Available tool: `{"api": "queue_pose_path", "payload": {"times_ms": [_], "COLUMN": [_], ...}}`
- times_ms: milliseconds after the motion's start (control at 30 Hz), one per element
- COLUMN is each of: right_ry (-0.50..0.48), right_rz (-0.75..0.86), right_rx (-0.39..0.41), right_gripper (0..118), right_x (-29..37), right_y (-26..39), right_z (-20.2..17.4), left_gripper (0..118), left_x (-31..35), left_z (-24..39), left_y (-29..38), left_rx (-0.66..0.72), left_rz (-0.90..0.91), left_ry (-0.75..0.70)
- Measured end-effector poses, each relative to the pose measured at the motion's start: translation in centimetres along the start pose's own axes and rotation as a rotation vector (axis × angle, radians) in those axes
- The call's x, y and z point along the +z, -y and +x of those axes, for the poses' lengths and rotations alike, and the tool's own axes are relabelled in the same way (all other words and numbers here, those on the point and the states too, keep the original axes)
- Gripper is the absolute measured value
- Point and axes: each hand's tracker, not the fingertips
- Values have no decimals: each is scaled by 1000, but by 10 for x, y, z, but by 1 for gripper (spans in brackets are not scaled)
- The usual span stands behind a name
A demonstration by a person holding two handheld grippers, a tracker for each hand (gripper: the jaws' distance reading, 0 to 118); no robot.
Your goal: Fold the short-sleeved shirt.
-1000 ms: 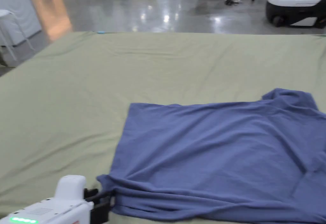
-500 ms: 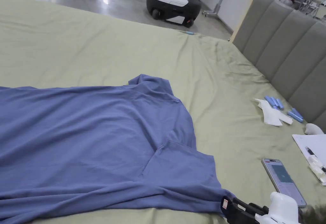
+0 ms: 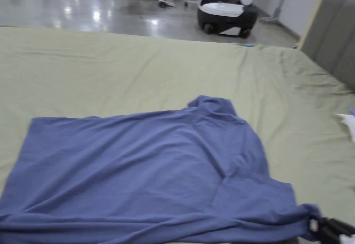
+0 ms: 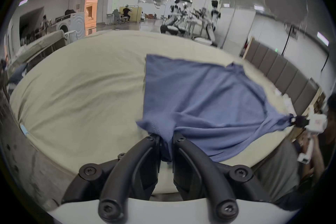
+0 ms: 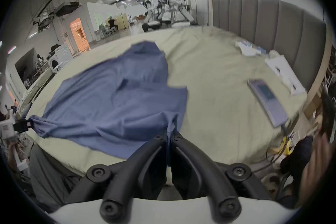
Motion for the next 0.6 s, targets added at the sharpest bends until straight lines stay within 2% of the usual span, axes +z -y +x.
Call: {"api": "queue_pose_path", "payload": {"times_ms": [133,300,433,600], "right_ry": [-11,-17,-16,4], "right_rz": [51,62,30,-35], "right_rx": [-3,-15,-18,21], "right_gripper": [4,4,4,4], "right_x": [-20,-76,-125,-181], "right_y": [-55,-119,-153,-166], "right_z": [-1,-16,-30,-39], "left_gripper": [12,12,12,12], "left_x": [-6,-60,-118,-182], "left_z": [-2,-7,-12,-24], "left_y": [-45,-100,-129,-135], "left_rx": [1,-24,-27,36], "left_rz": [41,68,-9,-104], "left_ry": [45,37,-5,-32]}}
